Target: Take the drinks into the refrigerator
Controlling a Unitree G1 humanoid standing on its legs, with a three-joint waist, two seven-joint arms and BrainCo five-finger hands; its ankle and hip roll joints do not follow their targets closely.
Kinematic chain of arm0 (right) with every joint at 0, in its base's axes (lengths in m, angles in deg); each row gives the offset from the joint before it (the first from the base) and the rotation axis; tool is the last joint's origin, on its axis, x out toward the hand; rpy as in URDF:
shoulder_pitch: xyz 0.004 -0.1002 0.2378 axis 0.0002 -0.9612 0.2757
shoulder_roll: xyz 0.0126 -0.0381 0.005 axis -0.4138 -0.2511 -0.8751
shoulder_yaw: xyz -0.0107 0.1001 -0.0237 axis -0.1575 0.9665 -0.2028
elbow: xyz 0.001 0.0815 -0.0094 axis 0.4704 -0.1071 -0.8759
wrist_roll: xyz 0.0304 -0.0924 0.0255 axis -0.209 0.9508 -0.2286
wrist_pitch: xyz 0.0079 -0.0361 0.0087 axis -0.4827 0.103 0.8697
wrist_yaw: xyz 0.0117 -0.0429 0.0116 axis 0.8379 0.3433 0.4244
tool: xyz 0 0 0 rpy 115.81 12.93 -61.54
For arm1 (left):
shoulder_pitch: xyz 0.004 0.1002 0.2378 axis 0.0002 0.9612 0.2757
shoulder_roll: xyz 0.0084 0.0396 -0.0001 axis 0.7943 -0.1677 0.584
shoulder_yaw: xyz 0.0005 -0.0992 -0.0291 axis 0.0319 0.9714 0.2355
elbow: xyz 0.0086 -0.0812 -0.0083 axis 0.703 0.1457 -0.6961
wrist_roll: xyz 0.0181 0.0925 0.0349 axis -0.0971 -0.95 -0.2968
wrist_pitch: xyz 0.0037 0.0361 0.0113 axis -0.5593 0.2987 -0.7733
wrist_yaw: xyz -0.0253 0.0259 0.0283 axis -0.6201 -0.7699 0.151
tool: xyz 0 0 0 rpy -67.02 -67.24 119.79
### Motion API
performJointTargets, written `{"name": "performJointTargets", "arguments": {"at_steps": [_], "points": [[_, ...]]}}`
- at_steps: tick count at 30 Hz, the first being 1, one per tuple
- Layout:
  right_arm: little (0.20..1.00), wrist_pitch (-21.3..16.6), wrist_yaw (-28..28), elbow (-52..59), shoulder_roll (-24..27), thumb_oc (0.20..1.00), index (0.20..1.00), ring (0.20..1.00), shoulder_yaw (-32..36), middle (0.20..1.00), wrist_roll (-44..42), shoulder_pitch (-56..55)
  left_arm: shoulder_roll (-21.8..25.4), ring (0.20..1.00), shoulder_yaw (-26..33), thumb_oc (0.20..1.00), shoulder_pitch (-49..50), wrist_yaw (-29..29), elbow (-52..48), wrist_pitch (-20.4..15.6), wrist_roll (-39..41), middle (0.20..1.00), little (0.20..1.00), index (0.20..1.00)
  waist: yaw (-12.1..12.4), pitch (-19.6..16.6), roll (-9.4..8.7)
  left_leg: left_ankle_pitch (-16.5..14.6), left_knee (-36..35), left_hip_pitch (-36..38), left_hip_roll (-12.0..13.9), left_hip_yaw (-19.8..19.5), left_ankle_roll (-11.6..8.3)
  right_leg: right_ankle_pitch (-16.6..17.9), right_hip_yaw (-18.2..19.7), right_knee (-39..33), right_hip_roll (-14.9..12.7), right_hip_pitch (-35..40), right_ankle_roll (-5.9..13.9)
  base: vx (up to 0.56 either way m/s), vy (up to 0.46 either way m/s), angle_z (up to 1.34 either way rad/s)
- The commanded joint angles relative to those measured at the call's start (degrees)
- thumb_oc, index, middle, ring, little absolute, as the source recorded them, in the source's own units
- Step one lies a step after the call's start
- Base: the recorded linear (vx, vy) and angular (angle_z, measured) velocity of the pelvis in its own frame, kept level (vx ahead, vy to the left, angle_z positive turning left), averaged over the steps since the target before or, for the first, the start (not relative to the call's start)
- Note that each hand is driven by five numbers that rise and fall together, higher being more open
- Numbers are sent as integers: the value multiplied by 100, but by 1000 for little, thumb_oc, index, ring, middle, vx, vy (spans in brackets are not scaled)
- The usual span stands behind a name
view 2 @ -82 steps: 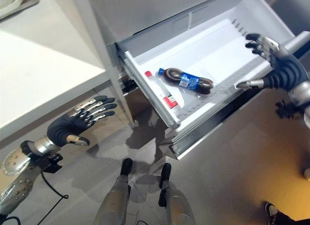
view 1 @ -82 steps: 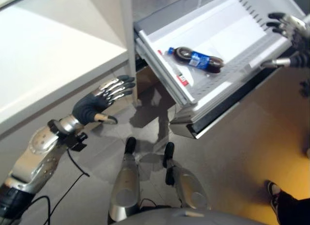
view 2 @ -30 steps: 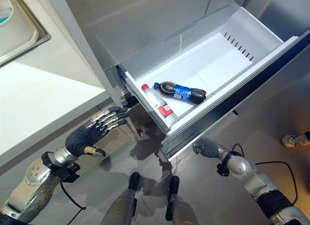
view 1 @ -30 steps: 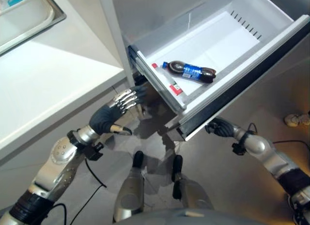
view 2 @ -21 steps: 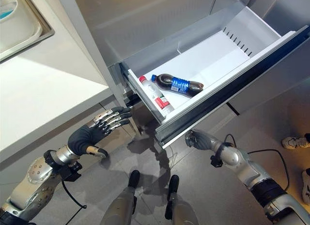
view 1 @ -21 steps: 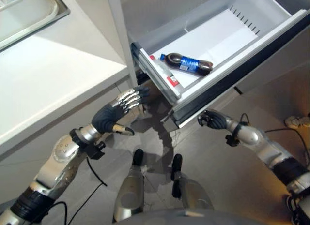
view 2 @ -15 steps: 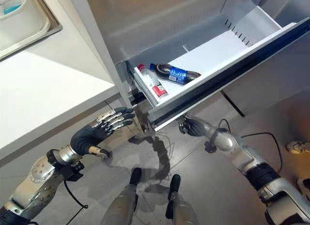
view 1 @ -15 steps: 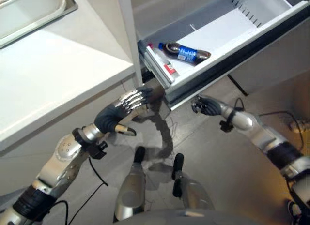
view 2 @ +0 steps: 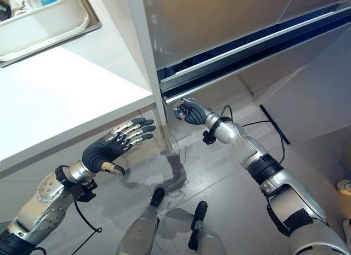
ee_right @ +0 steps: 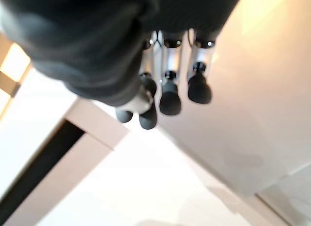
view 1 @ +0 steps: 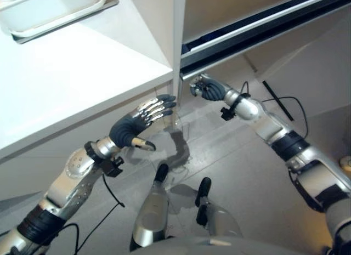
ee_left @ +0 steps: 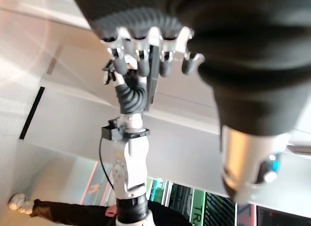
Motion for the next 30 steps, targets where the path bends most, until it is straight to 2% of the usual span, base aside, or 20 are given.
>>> {"name": "performJointTargets", "arguments": {"at_steps": [1,10,20,26,29,30], "points": [[200,-147,137,398,23,200,200,200,42,200,-227,92,63,1000,93,1000,157,11,-343,-164,199,1000,1000,1000,-21,-274,-110,-81,-16,-151,-474,29,663,-312,-25,558,-112,-250,43,0,0,0],[200,-169,90,682,279,200,200,200,269,200,-294,-384,-59,1000,143,1000,188,57,-343,-174,107,1000,1000,1000,-149,-274,-69,-98,11,-156,-446,115,663,-313,47,584,-99,-287,35,0,7,-4],[200,-459,114,1485,439,200,200,200,1678,200,-605,-2903,-411,1000,462,1000,418,182,-155,-365,-225,1000,1000,1000,-557,-321,-42,-139,30,-125,-410,205,666,-340,145,632,-76,-323,49,1,7,-4],[200,-652,-2,1457,274,200,200,200,2461,200,-991,-4383,-524,1000,710,1000,619,245,56,-520,-469,1000,1000,1000,-842,-446,-14,-180,3,-9,-370,278,644,-357,211,590,-38,-237,63,15,14,-7],[272,-740,-213,1485,124,272,272,272,2852,272,-1363,-5127,-641,1000,818,1000,825,270,233,-573,-577,1000,1000,1000,-974,-541,1,-197,-38,98,-354,323,625,-361,259,535,-7,-135,75,32,14,-13],[241,-771,-274,1474,71,241,241,241,2990,241,-1475,-5355,-678,1000,832,1000,889,264,329,-587,-654,1000,1000,1000,-1031,-574,13,-201,-60,145,-344,352,615,-357,268,524,1,-103,81,33,12,-18]]}}
